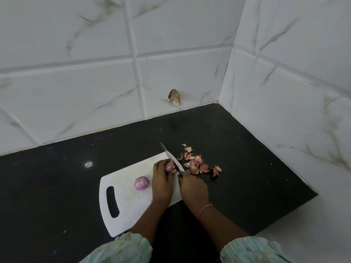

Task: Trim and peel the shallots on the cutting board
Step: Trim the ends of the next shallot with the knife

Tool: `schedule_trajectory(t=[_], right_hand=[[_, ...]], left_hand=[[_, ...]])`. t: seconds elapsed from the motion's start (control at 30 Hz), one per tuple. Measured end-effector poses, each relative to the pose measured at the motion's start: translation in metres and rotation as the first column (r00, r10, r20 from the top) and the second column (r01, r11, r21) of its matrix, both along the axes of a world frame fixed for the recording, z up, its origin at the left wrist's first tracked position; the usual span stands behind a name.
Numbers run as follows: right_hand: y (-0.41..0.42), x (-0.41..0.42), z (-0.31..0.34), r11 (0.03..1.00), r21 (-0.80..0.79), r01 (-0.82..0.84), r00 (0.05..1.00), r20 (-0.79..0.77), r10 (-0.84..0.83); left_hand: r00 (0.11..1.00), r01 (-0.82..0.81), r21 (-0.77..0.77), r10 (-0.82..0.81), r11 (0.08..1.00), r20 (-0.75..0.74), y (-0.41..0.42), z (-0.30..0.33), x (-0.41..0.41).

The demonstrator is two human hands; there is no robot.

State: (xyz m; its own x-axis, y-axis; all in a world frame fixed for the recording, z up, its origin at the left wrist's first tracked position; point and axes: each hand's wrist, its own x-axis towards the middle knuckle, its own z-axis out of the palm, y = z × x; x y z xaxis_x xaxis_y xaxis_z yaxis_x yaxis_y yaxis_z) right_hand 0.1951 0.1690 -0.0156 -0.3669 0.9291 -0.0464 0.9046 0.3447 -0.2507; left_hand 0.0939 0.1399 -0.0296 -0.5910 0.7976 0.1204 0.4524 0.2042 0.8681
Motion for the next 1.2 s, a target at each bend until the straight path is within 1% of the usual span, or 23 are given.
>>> schedule_trajectory(t=[0.13,0.23,0.3,0.37,0.4,0.43,0.47,0.5,0.53,0.57,0.6,0.63,0.7,0.77,0.8,0.9,1.0,1.1,1.2], right_hand=[[0.001,0.0,0.0,1.0,-0.002,0.004,1.0,0.016,-0.004],[0.0,-0.001,0.0,1.0,-0.015,0.001,0.999,0.043,-0.001],[0.0,-0.002,0.001,1.0,-0.028,-0.014,0.998,0.06,0.016],[0.002,-0.003,0.003,0.997,-0.079,-0.006,0.999,0.038,0.009],[0.003,-0.003,0.004,0.994,-0.109,0.005,1.0,0.025,-0.002],[0.003,-0.003,0.005,0.991,-0.131,0.014,1.0,0.018,-0.012],[0.003,-0.003,0.007,0.99,-0.142,0.02,1.0,0.012,-0.018],[0.003,-0.002,0.008,0.989,-0.149,0.023,1.0,0.002,-0.023],[0.003,0.0,0.009,0.987,-0.156,0.025,0.999,-0.019,-0.029],[0.004,0.002,0.009,0.985,-0.169,0.024,0.998,-0.048,-0.032],[0.005,0.005,0.01,0.982,-0.186,0.017,0.996,-0.083,-0.033],[0.006,0.007,0.011,0.979,-0.202,0.015,0.991,-0.125,-0.041],[0.006,0.013,0.013,0.985,-0.17,0.042,0.972,-0.22,-0.08],[0.003,0.019,0.012,0.993,-0.067,0.095,0.959,-0.26,-0.11],[0.002,0.022,0.013,0.993,-0.048,0.109,0.958,-0.261,-0.118],[-0.002,0.028,0.013,0.99,-0.039,0.134,0.953,-0.268,-0.139],[-0.004,0.029,0.017,0.989,-0.023,0.146,0.96,-0.237,-0.148],[-0.002,0.031,0.022,0.975,-0.019,0.22,0.931,-0.293,-0.216],[0.005,0.035,0.028,0.95,-0.033,0.309,0.911,-0.276,-0.306]], left_hand=[[0.995,-0.06,0.0,0.06,0.998,0.08,0.0,0.003,0.004],[0.964,-0.157,-0.015,0.156,0.988,0.217,0.0,0.011,0.004],[0.943,-0.178,0.013,0.167,0.984,0.288,0.0,0.023,0.002],[0.92,-0.186,0.034,0.162,0.982,0.356,0.0,0.038,-0.002],[0.896,-0.187,0.039,0.155,0.982,0.415,-0.001,0.046,-0.006],[0.845,-0.188,0.046,0.137,0.981,0.516,-0.001,0.053,-0.01],[0.747,-0.188,0.056,0.106,0.981,0.656,-0.002,0.059,-0.013],[0.591,-0.189,0.074,0.053,0.979,0.805,-0.003,0.067,-0.015],[0.424,-0.201,0.094,0.0,0.975,0.906,-0.006,0.073,-0.017],[0.297,-0.217,0.097,-0.029,0.971,0.955,-0.007,0.081,-0.019],[0.219,-0.228,0.081,-0.03,0.97,0.975,-0.009,0.086,-0.02],[0.162,-0.234,0.057,-0.018,0.971,0.987,-0.01,0.091,-0.021],[0.09,-0.245,0.015,0.008,0.969,0.996,-0.012,0.098,-0.024],[0.046,-0.253,-0.018,0.031,0.967,0.998,-0.015,0.101,-0.029],[0.039,-0.261,-0.031,0.043,0.965,0.998,-0.015,0.1,-0.033],[0.021,-0.264,-0.066,0.074,0.962,0.997,-0.015,0.095,-0.04],[-0.008,-0.229,-0.089,0.089,0.969,0.996,-0.013,0.093,-0.041],[-0.029,-0.157,-0.064,0.06,0.986,0.998,-0.013,0.09,-0.037],[-0.015,-0.098,-0.051,0.05,0.994,0.999,-0.012,0.091,-0.035]])
